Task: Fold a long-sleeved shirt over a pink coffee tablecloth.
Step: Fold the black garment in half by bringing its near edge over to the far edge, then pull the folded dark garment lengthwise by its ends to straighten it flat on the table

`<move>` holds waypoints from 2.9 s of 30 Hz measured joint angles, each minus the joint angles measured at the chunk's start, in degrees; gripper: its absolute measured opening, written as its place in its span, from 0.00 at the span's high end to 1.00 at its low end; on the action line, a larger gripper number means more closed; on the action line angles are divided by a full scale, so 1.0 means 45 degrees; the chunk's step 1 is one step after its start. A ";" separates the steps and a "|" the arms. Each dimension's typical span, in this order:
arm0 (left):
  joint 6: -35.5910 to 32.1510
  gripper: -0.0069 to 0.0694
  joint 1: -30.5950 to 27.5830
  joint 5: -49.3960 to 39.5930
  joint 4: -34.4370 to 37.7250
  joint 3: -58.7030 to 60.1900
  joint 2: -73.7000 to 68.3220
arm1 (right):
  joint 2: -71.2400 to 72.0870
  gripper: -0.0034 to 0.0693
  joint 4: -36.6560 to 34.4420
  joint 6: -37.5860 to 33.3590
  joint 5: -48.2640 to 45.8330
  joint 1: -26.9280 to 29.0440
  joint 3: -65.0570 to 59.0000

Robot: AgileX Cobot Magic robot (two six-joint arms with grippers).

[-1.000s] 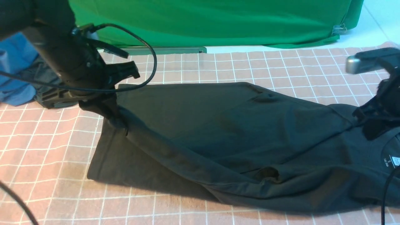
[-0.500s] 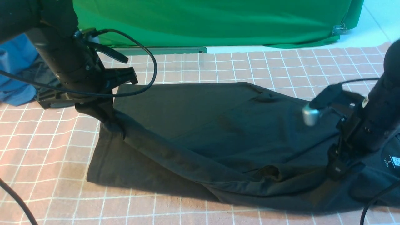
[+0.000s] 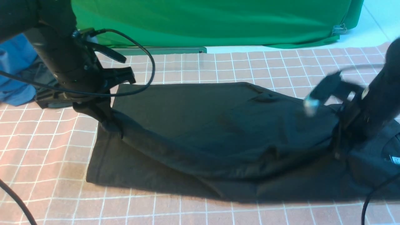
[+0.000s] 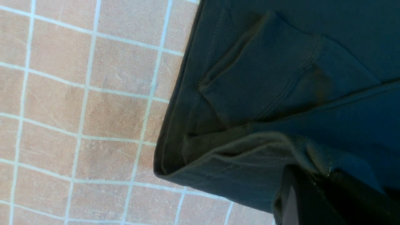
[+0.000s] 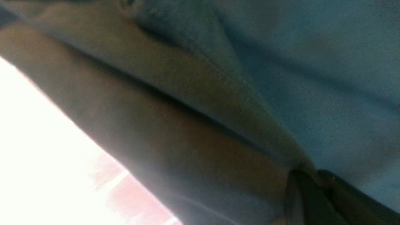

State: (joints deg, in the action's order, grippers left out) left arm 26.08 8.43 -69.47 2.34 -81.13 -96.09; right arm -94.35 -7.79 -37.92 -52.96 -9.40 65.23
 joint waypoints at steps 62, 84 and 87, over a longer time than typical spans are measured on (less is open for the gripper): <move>-0.3118 0.89 0.0933 0.4268 0.3762 -0.2222 -0.4457 | -0.4999 0.91 -0.3872 0.0724 0.3062 -0.1775 0.4488; -0.2254 0.89 0.2042 0.5882 0.3344 -0.1943 -0.4986 | -0.8502 0.91 -0.4255 0.2196 0.4060 -0.1422 0.9927; -0.2254 0.89 0.2042 0.5880 0.3261 -0.1943 -0.4986 | -0.8204 0.91 -0.4091 0.2252 0.1766 -0.1232 1.0928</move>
State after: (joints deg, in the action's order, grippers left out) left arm 15.94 17.62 -43.01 17.01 -89.87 -118.52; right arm -131.27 -26.20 -27.79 -45.01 -14.95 114.41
